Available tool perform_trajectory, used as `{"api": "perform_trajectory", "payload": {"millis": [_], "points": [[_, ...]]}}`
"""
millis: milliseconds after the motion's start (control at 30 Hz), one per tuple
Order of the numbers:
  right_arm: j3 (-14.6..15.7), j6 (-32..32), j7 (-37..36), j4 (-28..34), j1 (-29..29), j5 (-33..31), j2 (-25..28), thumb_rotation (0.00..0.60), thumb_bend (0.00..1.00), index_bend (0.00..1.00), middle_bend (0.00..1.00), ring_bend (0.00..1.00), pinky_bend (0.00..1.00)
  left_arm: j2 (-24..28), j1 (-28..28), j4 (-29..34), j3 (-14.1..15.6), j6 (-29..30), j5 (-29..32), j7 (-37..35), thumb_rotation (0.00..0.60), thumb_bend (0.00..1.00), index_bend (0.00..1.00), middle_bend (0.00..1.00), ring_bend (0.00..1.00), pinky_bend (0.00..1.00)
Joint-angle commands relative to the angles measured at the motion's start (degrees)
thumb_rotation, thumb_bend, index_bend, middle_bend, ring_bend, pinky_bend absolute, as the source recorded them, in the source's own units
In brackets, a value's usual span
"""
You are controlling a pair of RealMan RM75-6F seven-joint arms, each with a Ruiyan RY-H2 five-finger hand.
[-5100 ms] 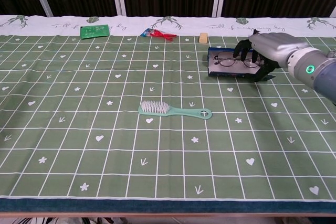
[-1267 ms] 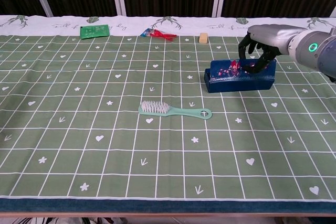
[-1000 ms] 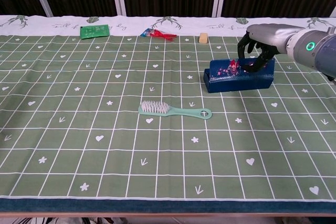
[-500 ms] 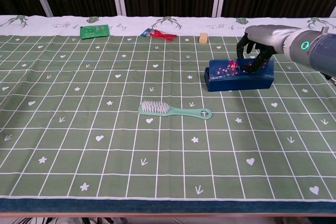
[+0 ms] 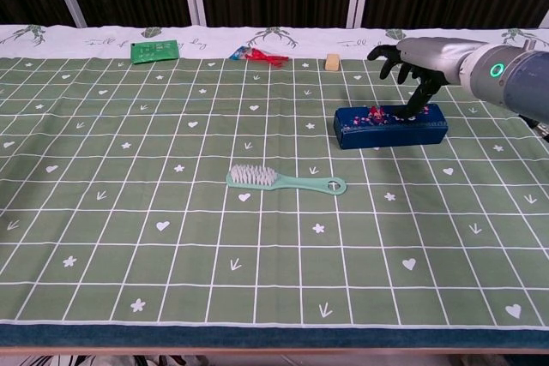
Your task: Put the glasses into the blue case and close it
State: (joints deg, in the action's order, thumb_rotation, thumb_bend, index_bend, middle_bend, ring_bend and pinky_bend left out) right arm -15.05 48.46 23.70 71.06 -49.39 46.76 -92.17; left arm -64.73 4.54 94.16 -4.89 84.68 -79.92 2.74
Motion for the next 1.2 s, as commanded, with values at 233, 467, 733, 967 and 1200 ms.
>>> {"api": "perform_trajectory", "payload": {"millis": [233, 467, 733, 967, 1200], "points": [[2.5, 11.6, -4.4, 11.2, 7.7, 9.0, 7.4, 0.600, 0.31, 0.01, 0.19, 0.24, 0.21, -0.1, 0.0, -0.1, -0.1, 0.2, 0.0, -0.1, 0.600, 0.38, 0.15, 0.00, 0.00, 0.00], [8.1, 24.2, -9.9, 18.2, 18.1, 19.3, 14.2, 0.600, 0.16, 0.01, 0.14, 0.18, 0.21, -0.4, -0.1, -0.1, 0.0, 0.8, -0.7, 0.6, 0.600, 0.38, 0.15, 0.00, 0.00, 0.00], [16.0, 36.0, -13.6, 15.7, 28.4, 30.8, 16.2, 0.600, 0.08, 0.00, 0.06, 0.11, 0.20, -1.0, -0.3, -0.2, 0.0, 2.1, -1.3, 2.2, 0.600, 0.38, 0.15, 0.00, 0.00, 0.00], [17.6, 44.6, -14.4, 9.2, 35.3, 35.2, 12.5, 0.600, 0.08, 0.00, 0.05, 0.10, 0.19, -0.9, -0.5, -0.3, 0.3, 2.2, -1.8, 2.7, 0.600, 0.38, 0.15, 0.00, 0.00, 0.00], [18.3, 46.2, -12.7, 9.1, 38.0, 37.9, 13.1, 0.600, 0.08, 0.00, 0.03, 0.09, 0.19, -0.1, -0.4, 0.1, 0.7, 1.4, -1.7, 2.8, 0.600, 0.38, 0.15, 0.00, 0.00, 0.00]]}}
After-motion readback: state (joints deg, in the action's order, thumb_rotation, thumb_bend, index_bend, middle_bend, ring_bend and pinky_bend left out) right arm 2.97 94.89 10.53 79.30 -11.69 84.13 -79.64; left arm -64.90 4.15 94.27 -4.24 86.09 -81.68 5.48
